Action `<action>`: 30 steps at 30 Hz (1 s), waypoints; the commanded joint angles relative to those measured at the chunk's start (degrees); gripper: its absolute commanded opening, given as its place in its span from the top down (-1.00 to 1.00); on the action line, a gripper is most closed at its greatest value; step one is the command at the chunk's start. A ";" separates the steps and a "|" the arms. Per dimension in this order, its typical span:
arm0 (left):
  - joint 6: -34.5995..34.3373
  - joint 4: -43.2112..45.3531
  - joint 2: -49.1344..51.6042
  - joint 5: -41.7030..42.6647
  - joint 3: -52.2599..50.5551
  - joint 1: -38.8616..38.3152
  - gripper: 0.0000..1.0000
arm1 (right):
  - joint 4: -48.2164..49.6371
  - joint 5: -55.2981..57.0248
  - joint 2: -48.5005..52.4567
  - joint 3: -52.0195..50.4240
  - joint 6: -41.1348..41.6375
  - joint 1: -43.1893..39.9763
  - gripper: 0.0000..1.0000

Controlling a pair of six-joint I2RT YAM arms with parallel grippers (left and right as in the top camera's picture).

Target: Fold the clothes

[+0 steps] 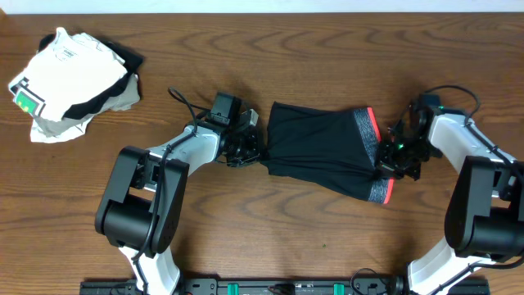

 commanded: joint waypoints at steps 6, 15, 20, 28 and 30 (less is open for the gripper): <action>3.58 -0.61 -7.48 -1.60 -0.44 0.61 0.88 | -12.55 3.82 0.07 16.24 -1.25 -0.94 0.97; 3.61 -0.31 -11.28 -5.55 -0.44 0.61 -0.48 | -18.40 6.43 0.07 26.29 -2.60 -1.18 -0.17; 5.51 0.74 -11.21 -6.19 -0.46 0.63 -0.98 | -18.36 6.40 0.09 26.18 -2.60 -1.20 -0.99; 6.38 3.52 -8.44 -4.79 -0.46 2.43 -0.96 | -17.86 6.40 0.09 25.97 -2.58 -1.09 -0.98; 6.40 5.07 -6.69 -2.05 -0.46 2.62 -0.96 | -17.64 6.40 0.09 25.97 -2.60 -1.09 -0.98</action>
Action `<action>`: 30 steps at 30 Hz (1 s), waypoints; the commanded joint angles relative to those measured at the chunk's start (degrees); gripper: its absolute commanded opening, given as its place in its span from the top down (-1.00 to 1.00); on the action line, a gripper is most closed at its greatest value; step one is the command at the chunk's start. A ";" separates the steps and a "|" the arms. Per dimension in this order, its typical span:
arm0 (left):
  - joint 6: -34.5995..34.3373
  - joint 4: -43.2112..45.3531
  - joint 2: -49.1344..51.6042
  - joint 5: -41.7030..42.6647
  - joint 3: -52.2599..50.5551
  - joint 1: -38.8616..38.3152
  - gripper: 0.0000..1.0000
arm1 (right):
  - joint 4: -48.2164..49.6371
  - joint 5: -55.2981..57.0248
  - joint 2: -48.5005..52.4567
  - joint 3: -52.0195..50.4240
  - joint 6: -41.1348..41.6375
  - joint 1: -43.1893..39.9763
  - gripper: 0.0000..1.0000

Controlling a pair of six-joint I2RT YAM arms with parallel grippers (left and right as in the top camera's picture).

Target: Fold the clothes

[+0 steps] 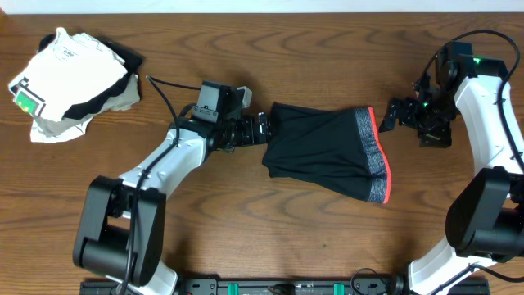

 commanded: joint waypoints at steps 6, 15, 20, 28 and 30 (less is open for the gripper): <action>0.90 5.81 8.33 7.82 -0.24 0.66 -0.96 | 0.31 0.55 0.04 0.44 -0.39 -0.31 -0.99; -3.26 9.66 14.47 9.81 -0.24 0.22 -0.96 | 0.50 0.55 0.04 0.44 -0.39 -0.24 -0.98; -4.59 10.29 17.84 10.64 -0.24 -2.38 -0.96 | 0.76 0.55 0.04 0.42 -0.37 -0.26 -0.99; -10.49 12.35 19.58 10.58 -0.24 -8.81 -0.96 | 0.76 0.55 0.04 0.39 -0.37 -0.26 -0.98; -10.78 12.79 19.58 10.36 -0.24 -9.97 -0.97 | 0.74 0.52 0.04 0.39 -0.37 -0.26 -0.98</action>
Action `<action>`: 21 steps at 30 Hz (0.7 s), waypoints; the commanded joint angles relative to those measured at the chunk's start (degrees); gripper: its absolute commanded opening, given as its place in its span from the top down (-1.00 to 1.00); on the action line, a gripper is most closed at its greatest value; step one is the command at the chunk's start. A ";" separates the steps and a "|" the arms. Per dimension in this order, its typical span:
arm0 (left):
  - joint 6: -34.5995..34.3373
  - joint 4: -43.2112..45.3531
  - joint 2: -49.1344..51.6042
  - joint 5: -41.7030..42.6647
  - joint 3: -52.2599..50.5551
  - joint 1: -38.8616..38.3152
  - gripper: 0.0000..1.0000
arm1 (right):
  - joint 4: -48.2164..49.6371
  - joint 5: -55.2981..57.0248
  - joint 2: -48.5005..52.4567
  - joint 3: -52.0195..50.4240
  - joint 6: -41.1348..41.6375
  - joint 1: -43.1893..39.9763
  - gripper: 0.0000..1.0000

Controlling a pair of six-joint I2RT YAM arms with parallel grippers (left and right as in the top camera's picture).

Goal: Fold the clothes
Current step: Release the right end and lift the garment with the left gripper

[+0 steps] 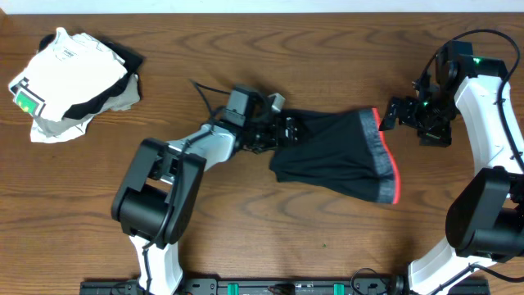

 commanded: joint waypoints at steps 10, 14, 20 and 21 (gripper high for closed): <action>-4.28 -0.68 5.20 -7.21 -3.15 -3.02 0.88 | 0.63 0.55 0.04 -1.18 -0.37 -0.26 -0.99; -4.28 1.27 5.20 -7.26 -3.15 -2.99 0.88 | 1.99 0.52 0.04 -3.15 -0.37 -0.26 -0.99; -2.10 2.25 5.09 -7.15 -1.95 -0.46 0.88 | 5.49 0.55 0.04 -7.48 -0.15 -0.26 -0.99; -1.53 2.03 5.01 -7.15 -1.53 0.37 0.88 | 6.05 0.52 0.04 -8.09 -0.13 -0.26 -0.99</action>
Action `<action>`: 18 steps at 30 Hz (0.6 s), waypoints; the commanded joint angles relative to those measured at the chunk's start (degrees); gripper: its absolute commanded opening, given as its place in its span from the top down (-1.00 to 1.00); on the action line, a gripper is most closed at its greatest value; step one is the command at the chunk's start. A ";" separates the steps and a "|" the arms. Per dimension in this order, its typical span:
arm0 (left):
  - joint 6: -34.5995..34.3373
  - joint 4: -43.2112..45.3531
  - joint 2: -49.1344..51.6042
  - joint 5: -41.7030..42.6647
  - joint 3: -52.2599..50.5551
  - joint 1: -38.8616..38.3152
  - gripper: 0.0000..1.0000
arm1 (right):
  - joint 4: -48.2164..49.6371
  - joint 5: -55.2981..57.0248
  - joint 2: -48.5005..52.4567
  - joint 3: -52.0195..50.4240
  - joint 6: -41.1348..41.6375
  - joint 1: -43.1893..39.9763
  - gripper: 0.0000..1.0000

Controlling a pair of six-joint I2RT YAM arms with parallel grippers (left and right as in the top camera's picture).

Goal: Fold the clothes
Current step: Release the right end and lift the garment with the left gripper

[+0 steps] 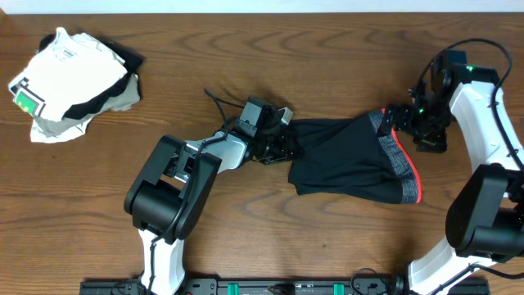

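Black shorts [348, 160] with a grey waistband [399, 162] trimmed in red lie spread on the table, right of centre, waistband to the right. My left gripper [288, 148] is shut on the bunched left edge of the shorts. At the waistband's upper end my right gripper [391, 117] stands open, its fingers right beside the cloth; whether they touch it does not show.
A heap of white and black clothes [74, 78] with a green tag sits at the far left of the wooden table [246, 229]. The left arm's cable arcs above its wrist. Both arm bases stand at the near edge.
My left gripper has moved right with the shorts' edge in it, and the whole garment has slid right. The right gripper has come down slightly, and now stands at the waistband's upper corner.
At first both grippers were at the shorts' ends, left at the left edge, right on the waistband. Then the right gripper stood clear of the waistband. The left, still holding, has shifted the shorts rightward over two moments until the waistband lies at the right gripper.
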 commanded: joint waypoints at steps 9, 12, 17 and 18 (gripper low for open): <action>8.52 -9.27 1.40 -4.35 10.78 13.35 0.88 | 2.93 0.50 0.04 -3.74 0.70 -0.26 -0.99; 11.61 -12.68 1.40 -4.37 15.56 16.55 0.88 | 2.89 0.50 0.04 -3.74 0.70 -0.26 -0.98; 15.23 -14.71 1.40 -4.50 21.66 20.94 0.88 | 1.99 0.52 0.04 -3.74 0.68 -0.26 -0.99; 15.50 -14.86 1.40 -4.83 22.73 21.94 0.88 | 1.73 0.52 0.04 -3.76 0.68 -0.26 -0.98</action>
